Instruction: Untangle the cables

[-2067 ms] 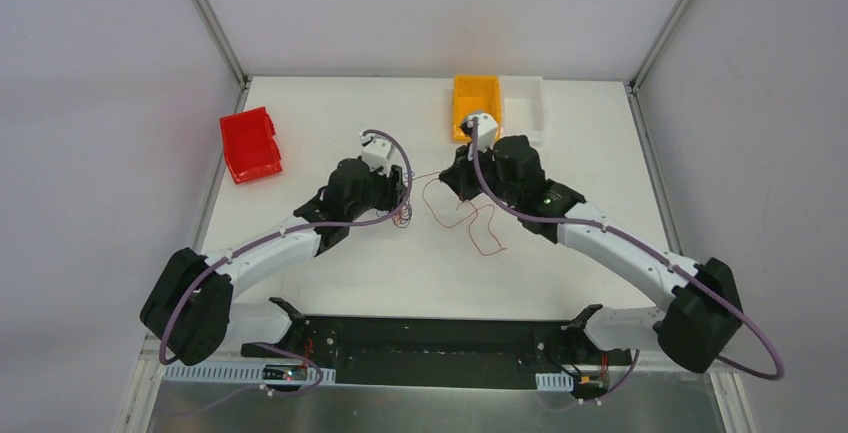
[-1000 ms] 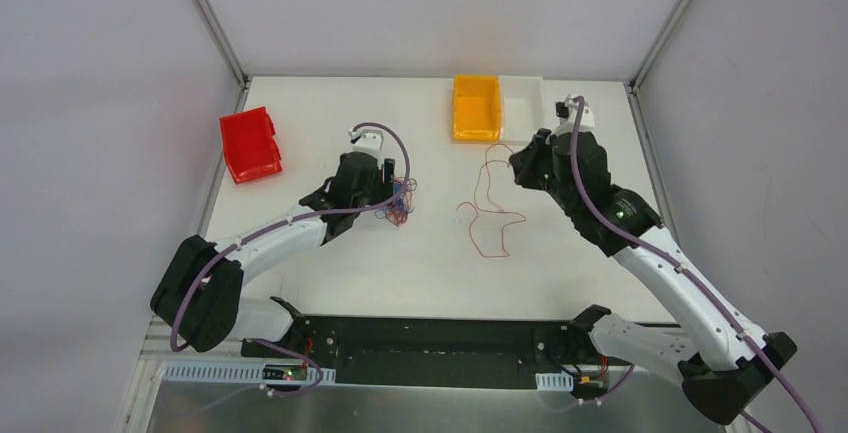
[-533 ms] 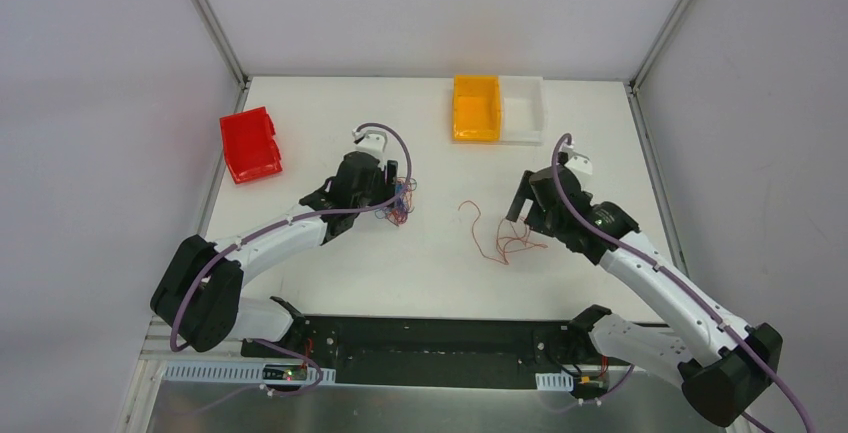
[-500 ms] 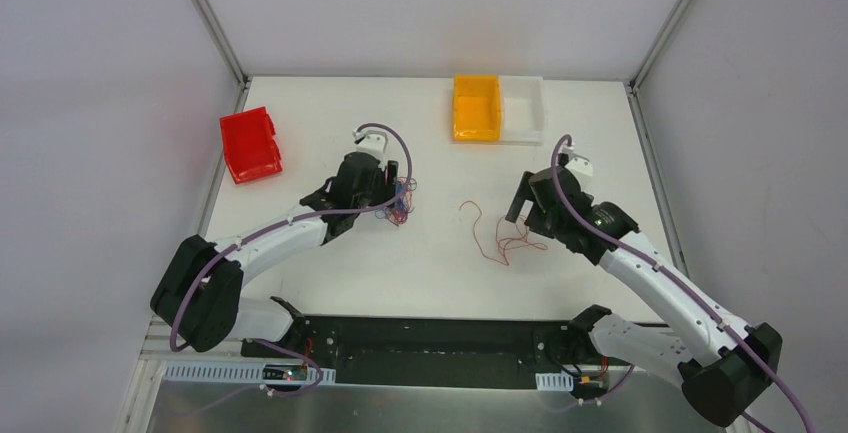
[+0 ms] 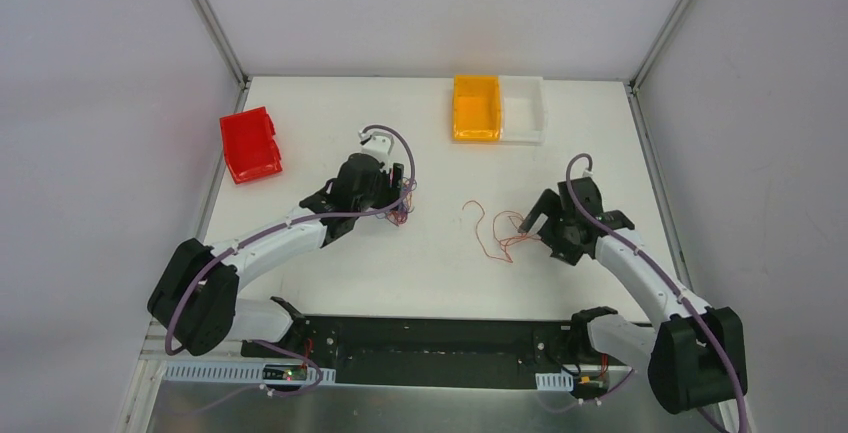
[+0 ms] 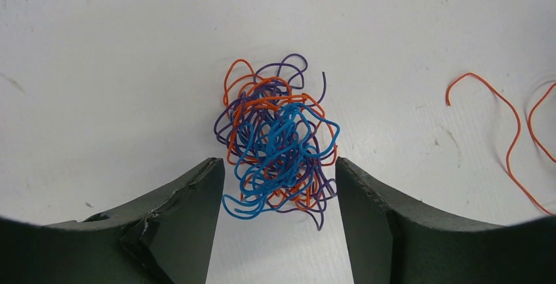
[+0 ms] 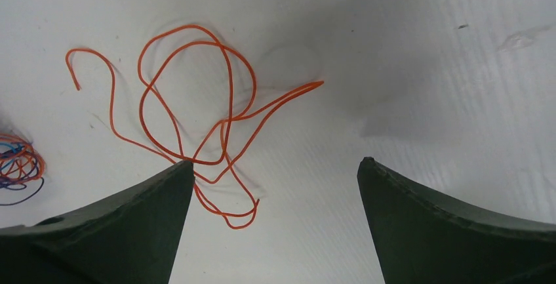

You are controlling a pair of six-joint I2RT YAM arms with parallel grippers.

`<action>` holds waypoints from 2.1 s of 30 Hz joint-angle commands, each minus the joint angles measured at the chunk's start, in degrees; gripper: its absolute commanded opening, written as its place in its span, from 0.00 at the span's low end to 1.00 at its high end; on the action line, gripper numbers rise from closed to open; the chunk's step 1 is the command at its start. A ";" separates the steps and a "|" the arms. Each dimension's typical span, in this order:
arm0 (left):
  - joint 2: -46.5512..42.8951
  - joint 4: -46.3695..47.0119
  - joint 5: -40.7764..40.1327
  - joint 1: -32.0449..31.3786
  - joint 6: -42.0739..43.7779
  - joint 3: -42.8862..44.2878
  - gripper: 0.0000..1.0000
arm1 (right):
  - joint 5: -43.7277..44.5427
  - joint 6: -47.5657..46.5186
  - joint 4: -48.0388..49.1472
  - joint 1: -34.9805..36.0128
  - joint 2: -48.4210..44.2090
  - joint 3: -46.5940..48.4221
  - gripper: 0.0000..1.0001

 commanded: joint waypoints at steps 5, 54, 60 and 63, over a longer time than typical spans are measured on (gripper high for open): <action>-2.61 2.19 2.73 -0.68 0.52 0.98 0.65 | -17.75 -0.15 18.89 -2.95 -0.17 -7.13 0.99; -4.39 2.19 1.48 -0.77 1.19 0.38 0.66 | 15.23 -9.42 1.87 19.93 30.49 24.92 0.00; -4.63 2.23 1.24 -0.77 1.24 0.25 0.66 | 6.10 -11.86 0.29 11.61 29.31 35.28 0.00; -4.63 2.22 1.06 -0.77 1.31 0.25 0.66 | 0.80 -12.24 -0.09 8.14 30.64 40.96 0.00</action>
